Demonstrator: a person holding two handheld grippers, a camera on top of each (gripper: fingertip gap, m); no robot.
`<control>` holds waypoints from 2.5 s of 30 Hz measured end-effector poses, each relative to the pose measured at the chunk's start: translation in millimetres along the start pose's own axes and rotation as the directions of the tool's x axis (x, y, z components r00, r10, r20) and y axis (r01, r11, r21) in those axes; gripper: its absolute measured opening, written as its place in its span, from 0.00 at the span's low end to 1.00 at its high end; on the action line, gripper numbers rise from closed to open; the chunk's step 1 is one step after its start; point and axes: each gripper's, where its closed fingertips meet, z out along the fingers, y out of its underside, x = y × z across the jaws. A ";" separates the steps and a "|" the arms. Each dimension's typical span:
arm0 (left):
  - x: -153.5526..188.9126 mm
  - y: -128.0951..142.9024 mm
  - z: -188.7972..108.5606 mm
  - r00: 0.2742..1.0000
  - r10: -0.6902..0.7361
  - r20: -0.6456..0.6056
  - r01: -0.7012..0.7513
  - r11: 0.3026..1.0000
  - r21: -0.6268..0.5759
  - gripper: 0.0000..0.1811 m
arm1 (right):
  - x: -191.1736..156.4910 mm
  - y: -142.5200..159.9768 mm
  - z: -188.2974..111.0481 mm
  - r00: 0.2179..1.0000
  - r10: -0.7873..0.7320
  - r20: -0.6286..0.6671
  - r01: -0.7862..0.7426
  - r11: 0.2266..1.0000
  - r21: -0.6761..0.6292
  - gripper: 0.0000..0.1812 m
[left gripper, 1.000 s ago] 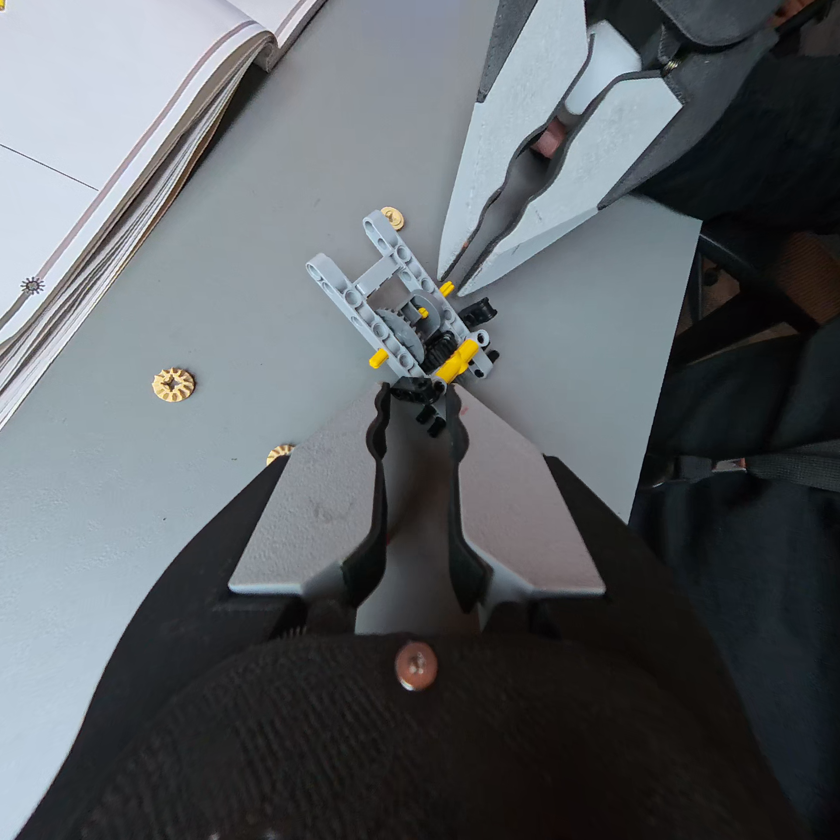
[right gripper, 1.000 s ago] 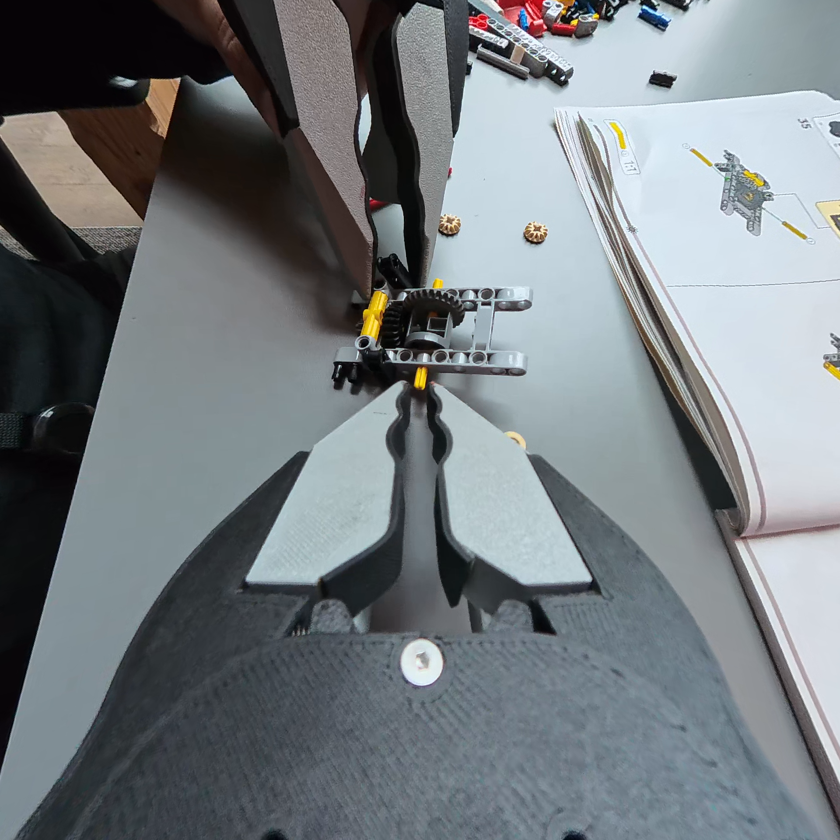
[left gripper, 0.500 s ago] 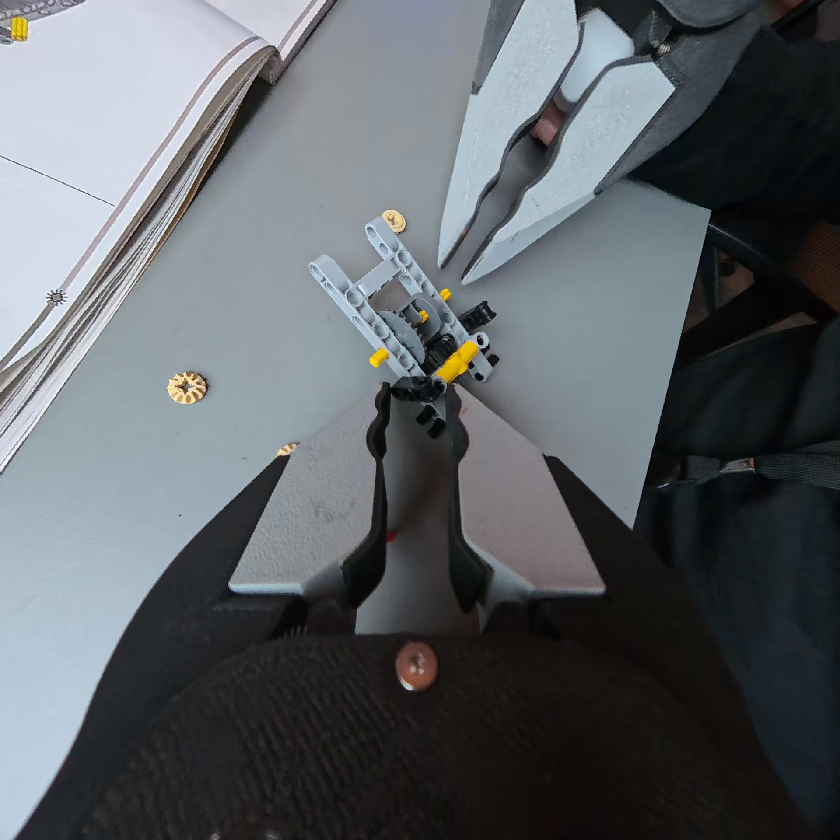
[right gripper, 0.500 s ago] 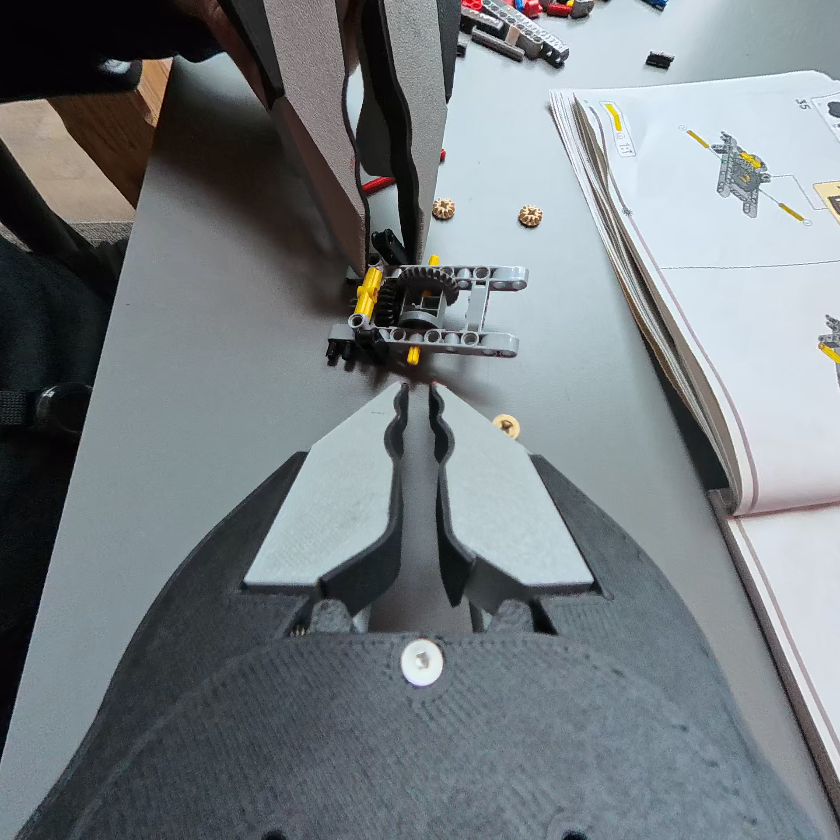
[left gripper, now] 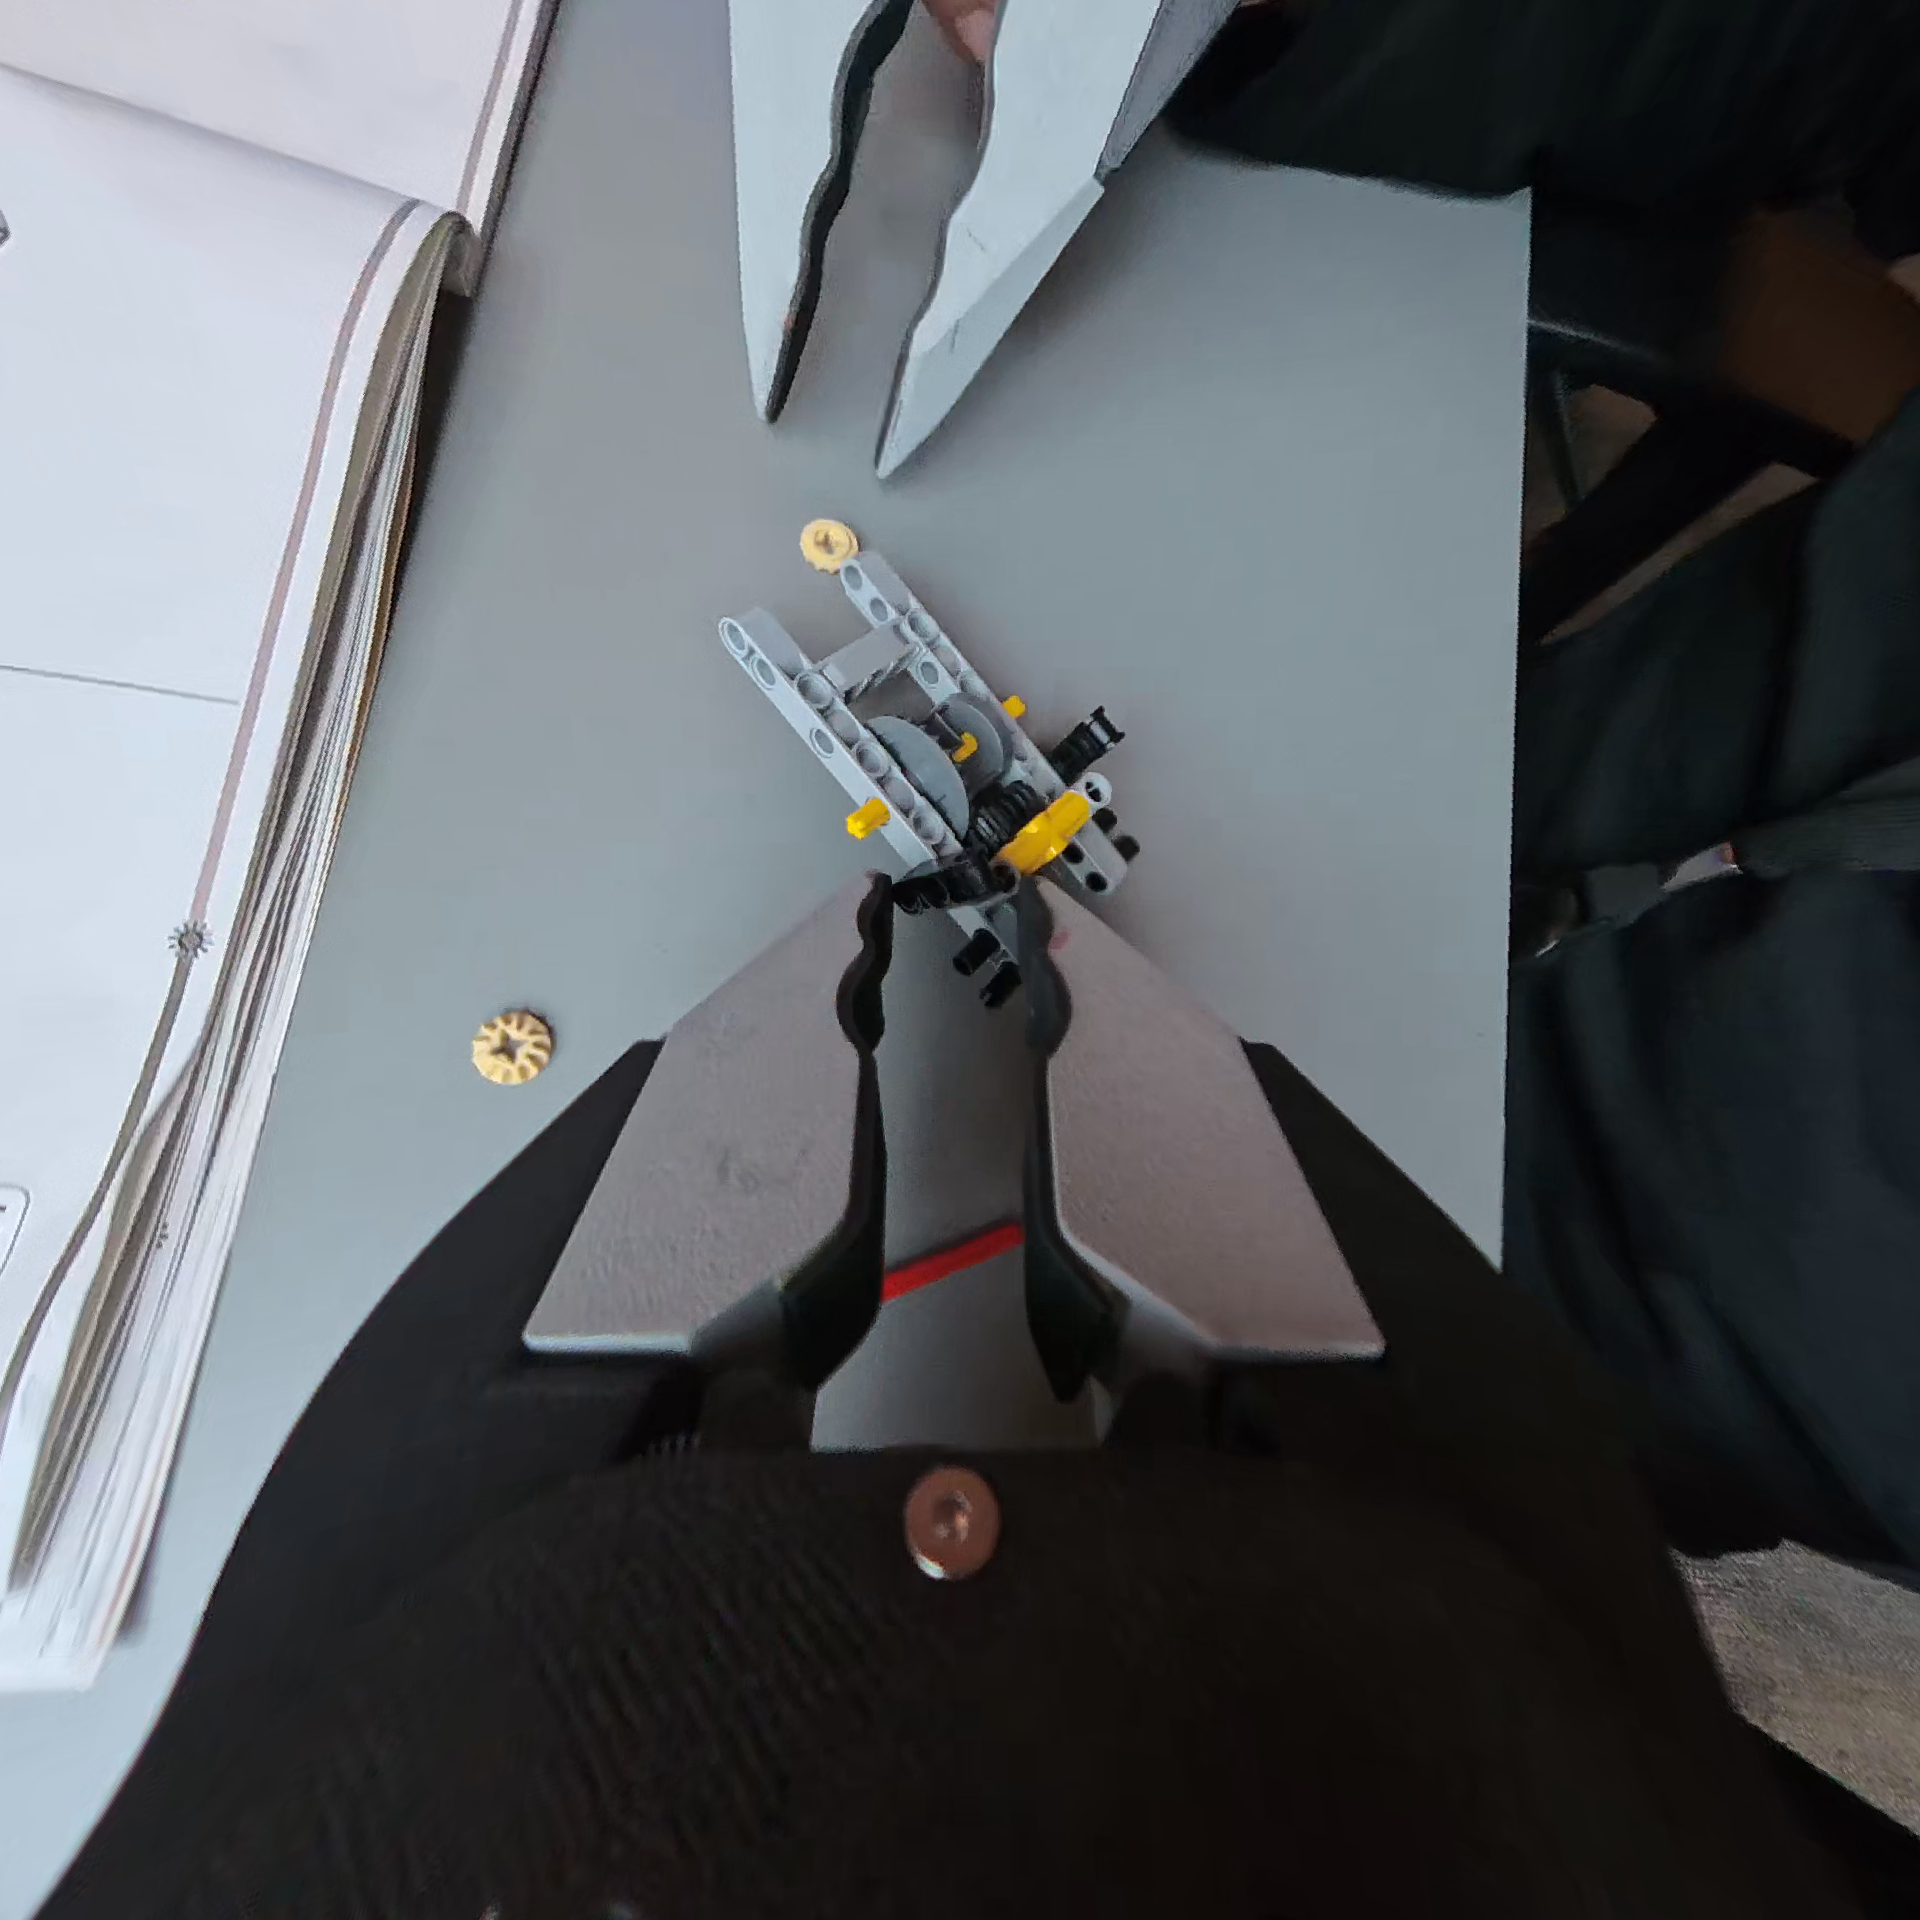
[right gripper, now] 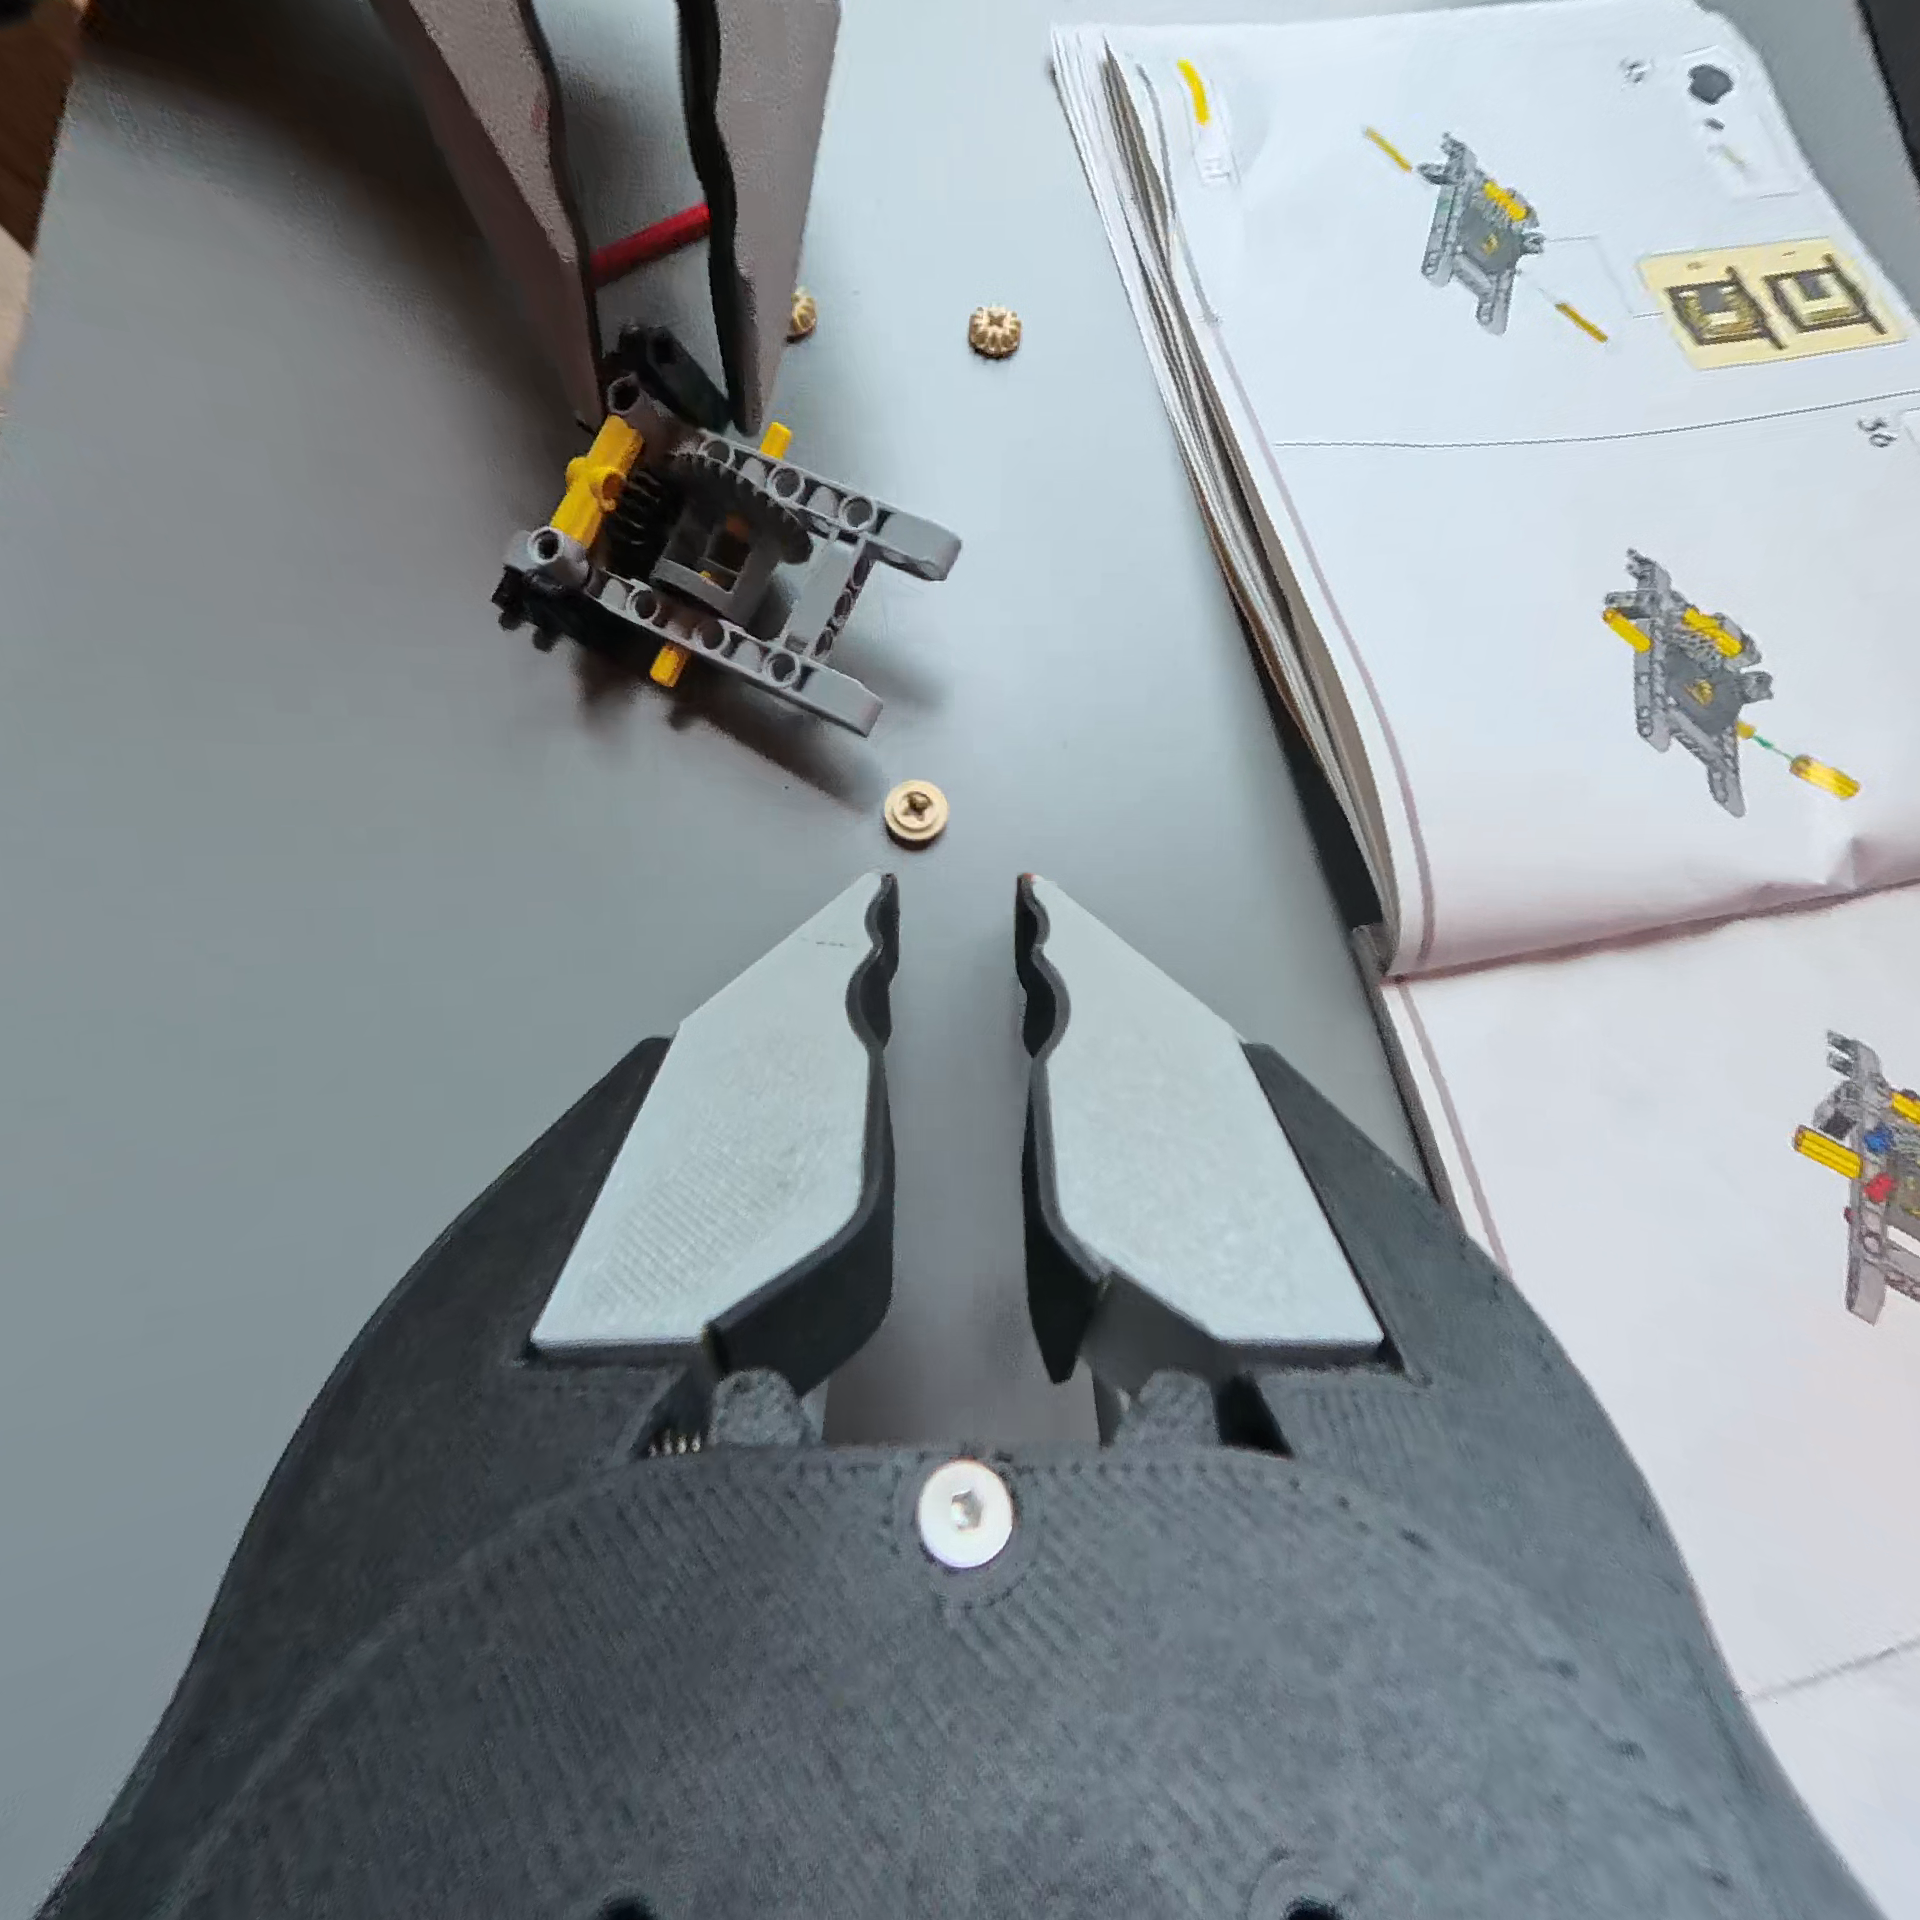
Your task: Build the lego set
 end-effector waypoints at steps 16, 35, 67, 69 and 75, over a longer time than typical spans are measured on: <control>-10.3 1.5 -3.8 0.998 -0.010 -0.067 0.010 1.000 0.002 0.19 | -8.9 -8.0 17.4 0.991 -0.061 0.116 0.062 0.998 0.003 0.04; 10.4 -53.3 6.4 0.855 0.375 0.359 -0.383 0.922 -0.051 0.11 | -45.5 -55.2 -7.9 0.820 0.205 0.534 -0.309 0.945 0.111 0.04; 4.4 -63.6 11.1 0.926 0.177 0.332 -0.244 0.955 0.170 0.00 | -29.6 -69.6 -14.7 0.696 0.344 0.631 -0.548 0.822 0.156 0.02; 2.6 -64.1 9.2 0.960 0.080 0.270 -0.146 0.962 0.233 0.00 | -24.8 -69.9 -18.7 0.791 0.275 0.546 -0.459 0.858 0.233 0.06; 0.9 -64.4 6.3 0.987 -0.050 0.150 0.001 0.951 0.308 0.00 | -23.8 -68.0 -13.7 0.986 0.005 0.167 -0.053 0.958 0.282 0.04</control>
